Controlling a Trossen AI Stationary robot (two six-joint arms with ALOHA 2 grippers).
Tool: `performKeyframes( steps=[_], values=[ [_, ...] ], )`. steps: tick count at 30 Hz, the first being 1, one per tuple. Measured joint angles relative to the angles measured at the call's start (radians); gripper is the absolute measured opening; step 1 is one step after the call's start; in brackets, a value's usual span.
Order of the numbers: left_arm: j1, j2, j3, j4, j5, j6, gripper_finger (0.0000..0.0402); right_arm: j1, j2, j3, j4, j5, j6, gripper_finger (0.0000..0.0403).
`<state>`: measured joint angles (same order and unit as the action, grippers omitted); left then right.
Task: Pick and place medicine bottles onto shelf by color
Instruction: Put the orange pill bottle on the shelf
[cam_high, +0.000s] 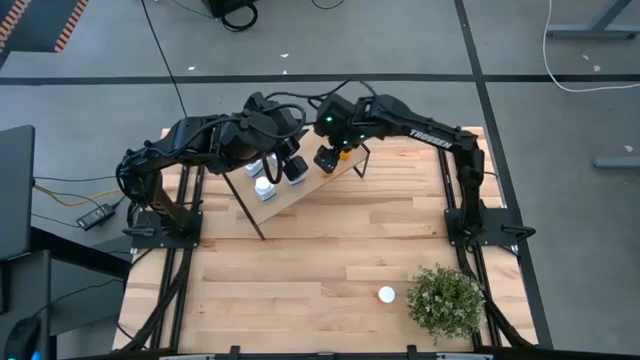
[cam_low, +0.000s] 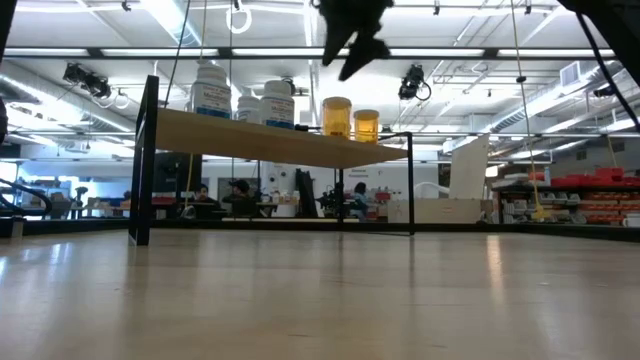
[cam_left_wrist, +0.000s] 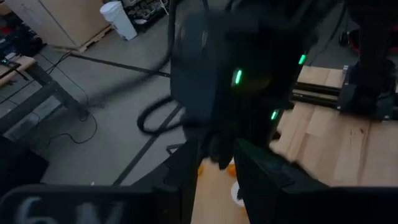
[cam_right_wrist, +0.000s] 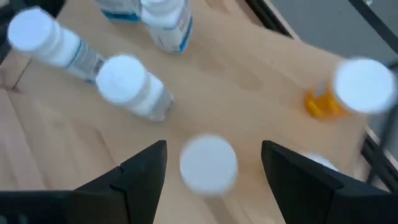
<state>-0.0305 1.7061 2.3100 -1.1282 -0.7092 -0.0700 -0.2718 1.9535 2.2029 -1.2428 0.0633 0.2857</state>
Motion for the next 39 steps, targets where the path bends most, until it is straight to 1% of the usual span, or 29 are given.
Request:
performKeyframes(
  steps=[3,4,5,7,8,10,14,17,19,21,23,25,30,33,35,39],
  values=[
    [0.005,0.0,0.0,0.002,0.001,-0.003,0.0114,0.0,-0.002,0.081,-0.141,0.0,0.002,0.0269],
    [0.012,0.0,0.0,0.003,0.011,-0.015,0.0117,0.001,-0.004,0.097,-0.181,0.0,0.012,0.0269],
    [0.022,0.0,0.0,0.003,0.042,-0.03,0.0121,0.003,-0.004,0.11,-0.224,0.001,0.028,0.0269],
    [0.059,0.0,0.0,0.003,0.147,-0.074,0.0131,0.01,-0.002,0.14,-0.333,0.001,0.054,0.0269],
    [0.081,0.002,0.0,0.001,0.203,-0.094,0.0138,0.017,-0.002,0.144,-0.342,0.003,0.066,0.0269],
    [0.122,0.011,0.001,0.0,0.308,-0.129,0.0156,0.035,-0.036,0.126,-0.318,-0.001,0.087,0.0269],
    [0.19,0.026,0.001,-0.018,0.492,-0.161,0.0202,0.073,-0.104,0.123,-0.333,0.015,0.13,0.0269],
    [0.233,0.026,0.001,-0.008,0.668,-0.16,0.0233,0.088,-0.158,0.12,-0.33,0.042,0.176,0.0269],
    [0.252,0.028,0.003,-0.007,0.737,-0.16,0.0248,0.099,-0.202,0.12,-0.334,0.058,0.211,0.0269],
    [0.257,0.043,0.001,-0.081,0.744,-0.15,0.0258,0.111,-0.249,0.123,-0.322,0.076,0.238,0.0269],
    [0.256,0.07,0.001,-0.075,0.745,-0.138,0.0264,0.128,-0.296,0.124,-0.319,0.11,0.267,0.0269],
    [0.252,0.104,-0.001,-0.126,0.746,-0.143,0.0267,0.145,-0.333,0.123,-0.322,0.154,0.295,0.0269],
    [0.244,0.18,0.0,-0.089,0.74,-0.141,0.0268,0.188,-0.436,0.123,-0.328,0.29,0.343,0.0269],
    [0.239,0.222,0.0,-0.084,0.729,-0.103,0.0268,0.212,-0.481,0.124,-0.329,0.344,0.371,0.0269],
    [0.234,0.247,0.0,-0.083,0.689,-0.052,0.0268,0.226,-0.504,0.122,-0.329,0.369,0.386,0.0269],
    [0.212,0.286,0.0,-0.079,0.562,0.099,0.0267,0.244,-0.549,0.123,-0.328,0.4,0.396,0.0269]
  ],
)
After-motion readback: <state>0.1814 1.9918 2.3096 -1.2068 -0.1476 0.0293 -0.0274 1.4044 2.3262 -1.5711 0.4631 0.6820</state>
